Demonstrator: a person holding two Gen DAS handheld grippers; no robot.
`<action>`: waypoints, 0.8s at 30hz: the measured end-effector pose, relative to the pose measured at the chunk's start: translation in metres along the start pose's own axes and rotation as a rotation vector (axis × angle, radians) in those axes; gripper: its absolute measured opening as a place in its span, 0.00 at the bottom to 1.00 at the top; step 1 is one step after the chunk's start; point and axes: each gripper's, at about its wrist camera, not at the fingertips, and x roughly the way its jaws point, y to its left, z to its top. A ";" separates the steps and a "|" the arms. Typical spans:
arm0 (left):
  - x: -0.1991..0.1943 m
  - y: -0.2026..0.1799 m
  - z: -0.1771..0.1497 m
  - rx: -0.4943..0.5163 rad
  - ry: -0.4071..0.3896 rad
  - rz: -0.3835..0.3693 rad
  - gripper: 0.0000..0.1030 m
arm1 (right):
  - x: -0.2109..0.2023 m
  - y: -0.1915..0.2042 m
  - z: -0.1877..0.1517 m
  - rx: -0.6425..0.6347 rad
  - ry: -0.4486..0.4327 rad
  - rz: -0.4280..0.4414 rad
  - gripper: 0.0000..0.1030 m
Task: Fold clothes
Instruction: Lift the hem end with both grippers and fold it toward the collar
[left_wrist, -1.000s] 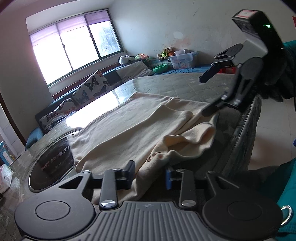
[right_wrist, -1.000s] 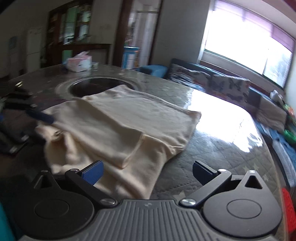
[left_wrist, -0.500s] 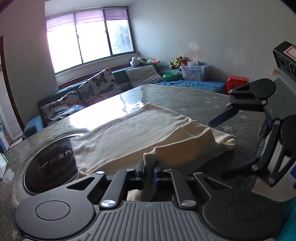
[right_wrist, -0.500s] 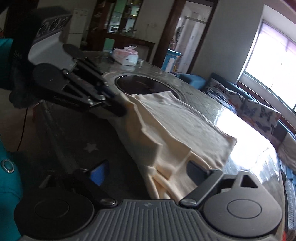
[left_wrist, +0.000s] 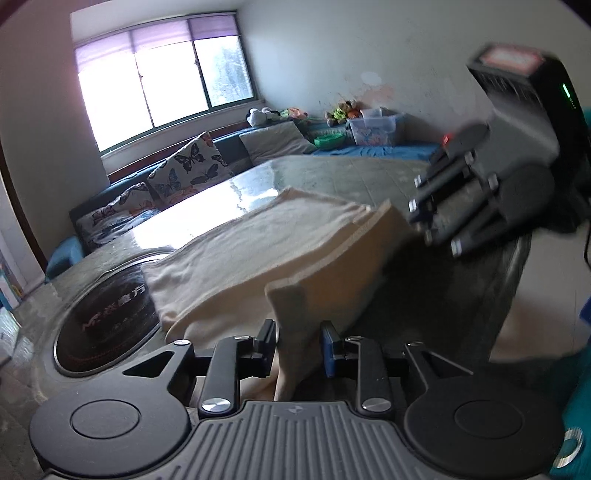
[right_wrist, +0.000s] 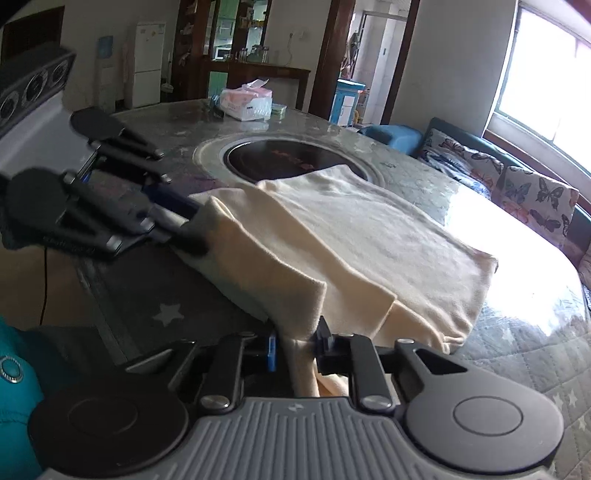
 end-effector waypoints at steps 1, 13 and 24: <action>0.000 0.000 -0.003 0.014 0.008 0.006 0.28 | -0.002 -0.001 0.001 0.011 -0.009 -0.002 0.13; -0.003 0.002 -0.013 0.100 0.006 0.055 0.08 | -0.012 0.000 0.009 0.056 -0.067 -0.042 0.09; -0.060 -0.006 -0.001 0.059 -0.047 -0.015 0.05 | -0.058 0.007 0.015 0.046 -0.137 -0.013 0.09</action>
